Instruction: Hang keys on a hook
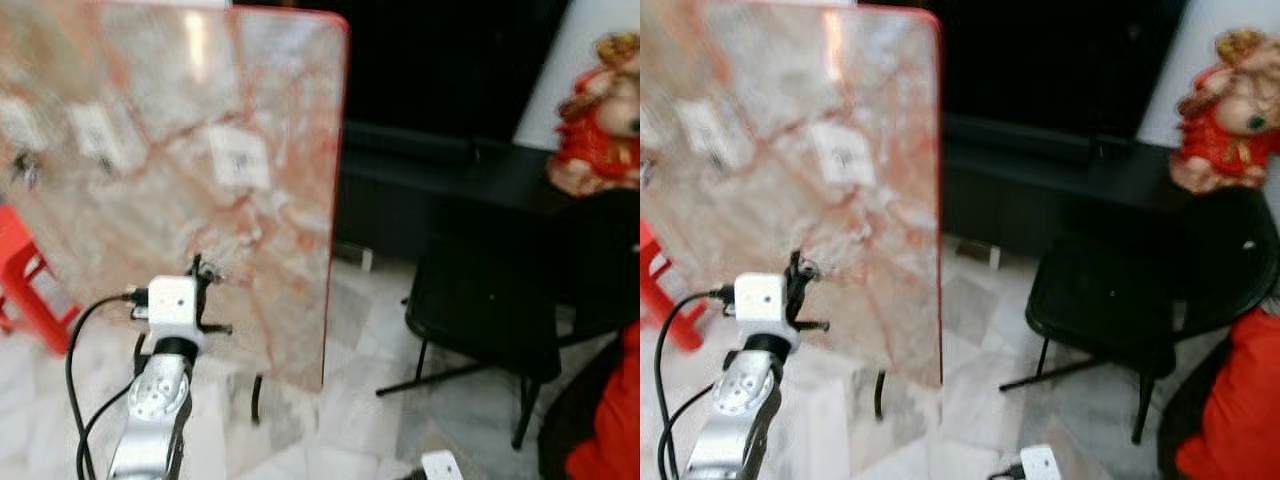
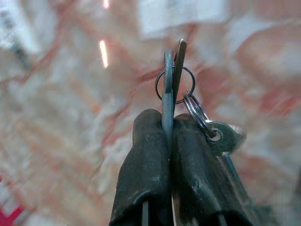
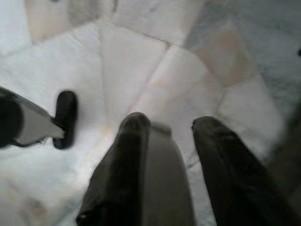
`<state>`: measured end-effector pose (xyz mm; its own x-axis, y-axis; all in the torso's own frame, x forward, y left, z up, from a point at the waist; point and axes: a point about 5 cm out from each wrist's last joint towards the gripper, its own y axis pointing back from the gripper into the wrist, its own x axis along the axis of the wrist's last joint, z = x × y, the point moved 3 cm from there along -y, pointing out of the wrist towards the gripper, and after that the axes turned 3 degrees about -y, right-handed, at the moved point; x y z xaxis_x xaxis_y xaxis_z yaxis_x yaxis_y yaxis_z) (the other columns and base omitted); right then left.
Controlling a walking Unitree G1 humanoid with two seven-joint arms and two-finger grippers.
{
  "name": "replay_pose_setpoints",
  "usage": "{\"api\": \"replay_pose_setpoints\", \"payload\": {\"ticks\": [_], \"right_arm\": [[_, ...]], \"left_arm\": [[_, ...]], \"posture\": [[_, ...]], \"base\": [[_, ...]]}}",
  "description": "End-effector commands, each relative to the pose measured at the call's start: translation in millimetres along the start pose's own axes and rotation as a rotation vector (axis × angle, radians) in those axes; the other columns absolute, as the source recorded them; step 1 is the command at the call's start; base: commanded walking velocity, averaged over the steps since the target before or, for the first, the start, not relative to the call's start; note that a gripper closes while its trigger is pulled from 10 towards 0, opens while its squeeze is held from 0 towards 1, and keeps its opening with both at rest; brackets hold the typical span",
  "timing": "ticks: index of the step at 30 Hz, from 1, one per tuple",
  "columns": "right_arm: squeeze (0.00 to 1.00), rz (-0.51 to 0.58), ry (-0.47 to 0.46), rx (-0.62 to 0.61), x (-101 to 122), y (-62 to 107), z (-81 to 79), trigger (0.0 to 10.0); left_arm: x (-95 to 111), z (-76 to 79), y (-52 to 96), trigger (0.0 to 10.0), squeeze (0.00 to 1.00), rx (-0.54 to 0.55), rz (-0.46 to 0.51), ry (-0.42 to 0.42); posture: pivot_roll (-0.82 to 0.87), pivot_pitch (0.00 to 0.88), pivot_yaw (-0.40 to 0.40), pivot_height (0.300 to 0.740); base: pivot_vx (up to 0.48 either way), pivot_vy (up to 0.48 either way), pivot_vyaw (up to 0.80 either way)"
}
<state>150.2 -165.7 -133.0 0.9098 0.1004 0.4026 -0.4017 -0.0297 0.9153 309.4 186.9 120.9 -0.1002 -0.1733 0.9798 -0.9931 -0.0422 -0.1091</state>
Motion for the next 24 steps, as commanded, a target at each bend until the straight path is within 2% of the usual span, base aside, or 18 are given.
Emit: {"api": "replay_pose_setpoints", "payload": {"ticks": [1, 5, 9, 24], "right_arm": [[0.00, -0.017, 0.023, -0.029, -6.7, 1.4, 9.6, 10.0], [0.00, -0.034, 0.034, -0.034, -8.6, 1.5, 10.2, 10.0], [0.00, -0.024, 0.006, -0.033, -8.5, 1.5, 9.6, 10.0], [0.00, -0.018, -0.004, -0.047, -6.6, 1.4, 11.2, 10.0]], "left_arm": [[5.3, 9.0, -1.9, 10.0, 0.00, -0.028, 0.018, 0.007], [6.6, 11.5, -2.6, 10.0, 0.00, -0.040, 0.023, 0.000], [7.7, 11.7, -2.8, 10.0, 0.00, -0.039, 0.026, 0.000], [13.5, 13.2, -3.4, 10.0, 0.00, -0.046, 0.044, -0.001]], "posture": [[0.06, 0.000, 0.002, 0.740], [0.06, 0.000, 0.001, 0.740], [0.06, 0.000, 0.001, 0.740], [0.07, 0.000, -0.004, 0.740]], "base": [[0.270, 0.000, 0.65], [0.270, 0.000, 0.76], [0.266, 0.000, 0.62], [0.268, 0.000, 0.00]]}}
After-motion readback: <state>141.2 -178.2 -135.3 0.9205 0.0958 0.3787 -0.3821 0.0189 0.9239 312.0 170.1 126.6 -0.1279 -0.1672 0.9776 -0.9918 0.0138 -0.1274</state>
